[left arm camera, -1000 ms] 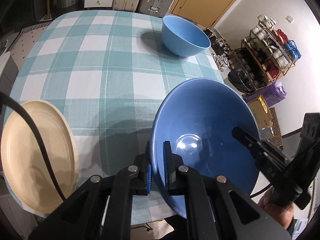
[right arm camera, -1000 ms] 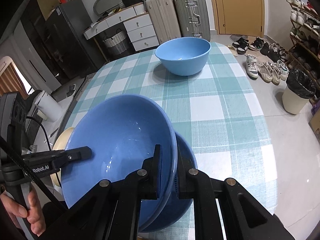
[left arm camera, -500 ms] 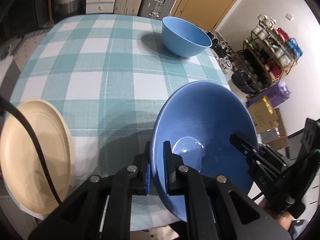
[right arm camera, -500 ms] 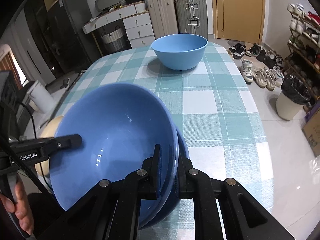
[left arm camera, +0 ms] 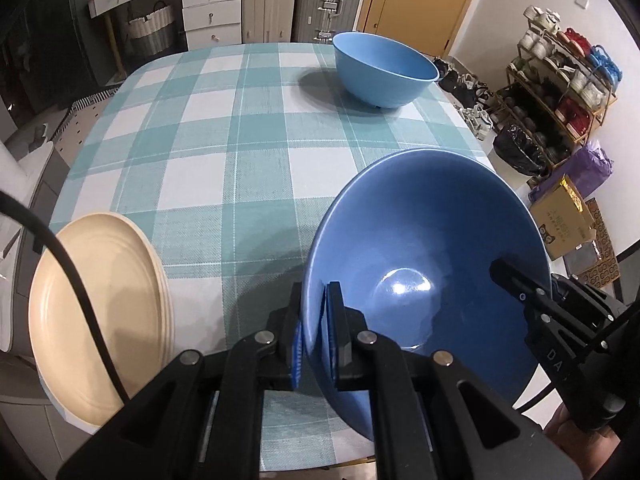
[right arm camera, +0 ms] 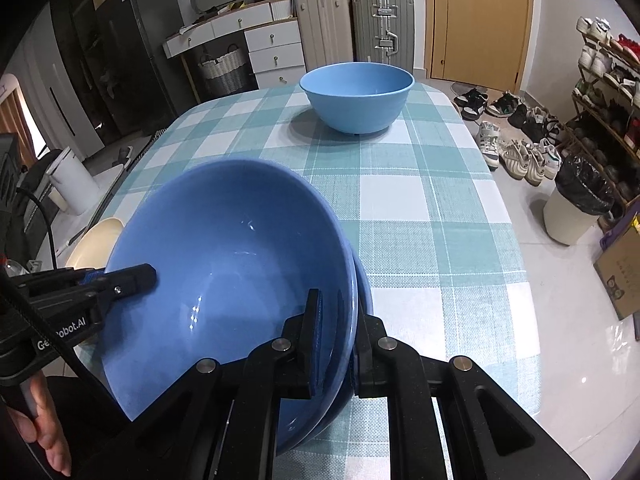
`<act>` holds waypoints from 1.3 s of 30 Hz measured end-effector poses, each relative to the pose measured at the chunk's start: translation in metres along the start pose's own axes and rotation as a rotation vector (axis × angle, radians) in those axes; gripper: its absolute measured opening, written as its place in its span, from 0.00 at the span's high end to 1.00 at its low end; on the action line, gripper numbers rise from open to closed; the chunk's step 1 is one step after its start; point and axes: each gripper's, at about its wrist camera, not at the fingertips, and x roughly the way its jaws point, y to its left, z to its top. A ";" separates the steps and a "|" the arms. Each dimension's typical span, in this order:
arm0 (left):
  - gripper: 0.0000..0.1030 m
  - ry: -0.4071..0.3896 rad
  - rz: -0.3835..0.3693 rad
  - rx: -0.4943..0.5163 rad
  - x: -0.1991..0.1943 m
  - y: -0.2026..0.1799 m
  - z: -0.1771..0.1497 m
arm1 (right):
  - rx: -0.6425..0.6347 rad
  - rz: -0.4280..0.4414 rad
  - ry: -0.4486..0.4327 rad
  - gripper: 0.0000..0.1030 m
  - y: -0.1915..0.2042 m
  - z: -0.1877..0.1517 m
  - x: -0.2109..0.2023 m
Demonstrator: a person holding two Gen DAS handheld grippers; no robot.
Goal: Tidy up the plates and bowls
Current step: 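Lower the held bowl into the other bowl and open both grippers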
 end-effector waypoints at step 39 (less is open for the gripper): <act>0.78 -0.042 0.000 -0.008 -0.008 0.014 -0.015 | 0.003 -0.100 -0.256 0.27 -0.006 -0.003 -0.047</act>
